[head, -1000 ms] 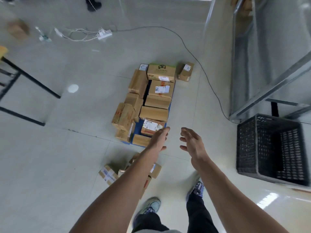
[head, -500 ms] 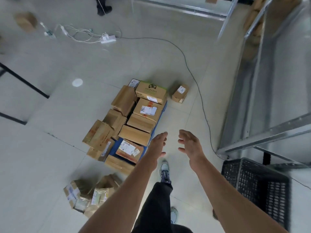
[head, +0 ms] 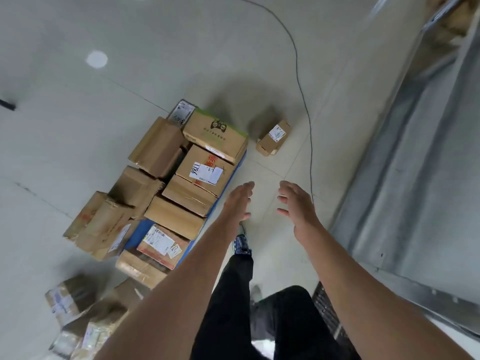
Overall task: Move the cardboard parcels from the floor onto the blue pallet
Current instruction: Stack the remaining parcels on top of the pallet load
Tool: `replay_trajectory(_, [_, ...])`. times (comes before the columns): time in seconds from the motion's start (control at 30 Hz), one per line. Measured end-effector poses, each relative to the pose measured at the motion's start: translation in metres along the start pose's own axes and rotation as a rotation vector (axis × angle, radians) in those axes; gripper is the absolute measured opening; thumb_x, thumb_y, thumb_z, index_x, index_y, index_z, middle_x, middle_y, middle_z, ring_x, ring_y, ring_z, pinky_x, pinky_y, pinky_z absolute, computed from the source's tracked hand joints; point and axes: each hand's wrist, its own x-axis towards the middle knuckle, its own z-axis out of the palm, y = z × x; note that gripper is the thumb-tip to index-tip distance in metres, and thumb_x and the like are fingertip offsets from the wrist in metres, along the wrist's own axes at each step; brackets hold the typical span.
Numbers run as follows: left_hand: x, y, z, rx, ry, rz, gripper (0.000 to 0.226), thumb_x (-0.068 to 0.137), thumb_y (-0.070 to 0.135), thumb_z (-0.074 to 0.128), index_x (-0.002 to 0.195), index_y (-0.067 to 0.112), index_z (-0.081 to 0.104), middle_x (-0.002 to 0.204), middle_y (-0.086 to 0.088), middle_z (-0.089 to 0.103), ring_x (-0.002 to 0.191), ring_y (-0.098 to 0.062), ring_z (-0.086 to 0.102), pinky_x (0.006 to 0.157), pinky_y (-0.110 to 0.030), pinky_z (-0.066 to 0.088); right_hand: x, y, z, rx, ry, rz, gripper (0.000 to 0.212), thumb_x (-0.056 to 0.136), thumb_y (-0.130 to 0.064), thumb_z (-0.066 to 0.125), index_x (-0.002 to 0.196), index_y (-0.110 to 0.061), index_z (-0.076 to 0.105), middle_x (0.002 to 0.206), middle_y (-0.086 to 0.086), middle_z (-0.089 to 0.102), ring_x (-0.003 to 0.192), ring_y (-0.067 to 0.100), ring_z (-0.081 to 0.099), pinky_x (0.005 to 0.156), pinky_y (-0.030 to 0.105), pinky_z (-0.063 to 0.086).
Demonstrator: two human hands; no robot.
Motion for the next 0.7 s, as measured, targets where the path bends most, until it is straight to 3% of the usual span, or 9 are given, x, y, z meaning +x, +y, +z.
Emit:
replay_trajectory(0.1, [0.04, 0.017, 0.014, 0.004, 0.002, 0.005, 0.044, 0.104, 0.041, 0.052, 0.139, 0.013, 0.056, 0.138, -0.005, 0.059, 0.128, -0.02, 0.055, 0.107, -0.046, 0.049, 0.054, -0.019, -0.005, -0.04, 0.006, 0.005, 0.019, 0.106, -0.031, 0.053, 0.123, -0.027, 0.062, 0.123, 0.0, 0.063, 0.104, 0.004, 0.061, 0.073, 0.026, 0.053])
replay_trajectory(0.27, [0.119, 0.029, 0.04, -0.023, 0.015, -0.042, 0.046, 0.102, 0.046, 0.054, 0.136, 0.016, 0.058, 0.136, -0.003, 0.06, 0.127, -0.02, 0.056, 0.1, -0.043, 0.05, 0.153, -0.042, -0.016, -0.09, -0.007, 0.01, 0.031, 0.106, -0.029, 0.052, 0.134, -0.019, 0.061, 0.118, 0.0, 0.063, 0.113, 0.014, 0.062, 0.079, 0.027, 0.055])
replay_trajectory(0.4, [0.19, 0.034, 0.065, -0.054, 0.04, -0.056, 0.042, 0.101, 0.048, 0.055, 0.13, 0.017, 0.061, 0.133, -0.001, 0.061, 0.124, -0.018, 0.056, 0.095, -0.041, 0.05, 0.244, -0.045, -0.029, -0.154, -0.031, 0.019, 0.017, 0.104, -0.027, 0.052, 0.117, -0.024, 0.063, 0.113, 0.001, 0.062, 0.111, 0.015, 0.061, 0.09, 0.034, 0.057])
replay_trajectory(0.5, [0.249, 0.034, 0.087, -0.068, 0.063, -0.083, 0.038, 0.101, 0.049, 0.053, 0.127, 0.023, 0.06, 0.133, 0.0, 0.059, 0.124, -0.017, 0.055, 0.098, -0.042, 0.05, 0.315, -0.038, -0.04, -0.187, -0.043, 0.051, 0.011, 0.103, -0.027, 0.053, 0.104, -0.03, 0.064, 0.11, 0.002, 0.06, 0.106, 0.015, 0.059, 0.089, 0.034, 0.056])
replay_trajectory(0.63, [0.324, 0.034, 0.119, -0.096, 0.114, -0.129, 0.027, 0.101, 0.05, 0.053, 0.119, 0.03, 0.057, 0.129, 0.002, 0.058, 0.121, -0.016, 0.055, 0.093, -0.04, 0.049, 0.404, -0.03, -0.05, -0.238, -0.053, 0.053, 0.016, 0.104, -0.029, 0.052, 0.117, -0.028, 0.061, 0.106, -0.007, 0.061, 0.103, 0.011, 0.059, 0.089, 0.033, 0.056])
replay_trajectory(0.7, [0.358, 0.033, 0.133, -0.113, 0.131, -0.151, 0.03, 0.1, 0.05, 0.053, 0.123, 0.03, 0.057, 0.132, 0.004, 0.056, 0.121, -0.016, 0.054, 0.089, -0.038, 0.049, 0.445, -0.026, -0.052, -0.277, -0.058, 0.044, 0.018, 0.104, -0.03, 0.051, 0.119, -0.029, 0.061, 0.11, -0.009, 0.062, 0.108, 0.012, 0.06, 0.096, 0.038, 0.055])
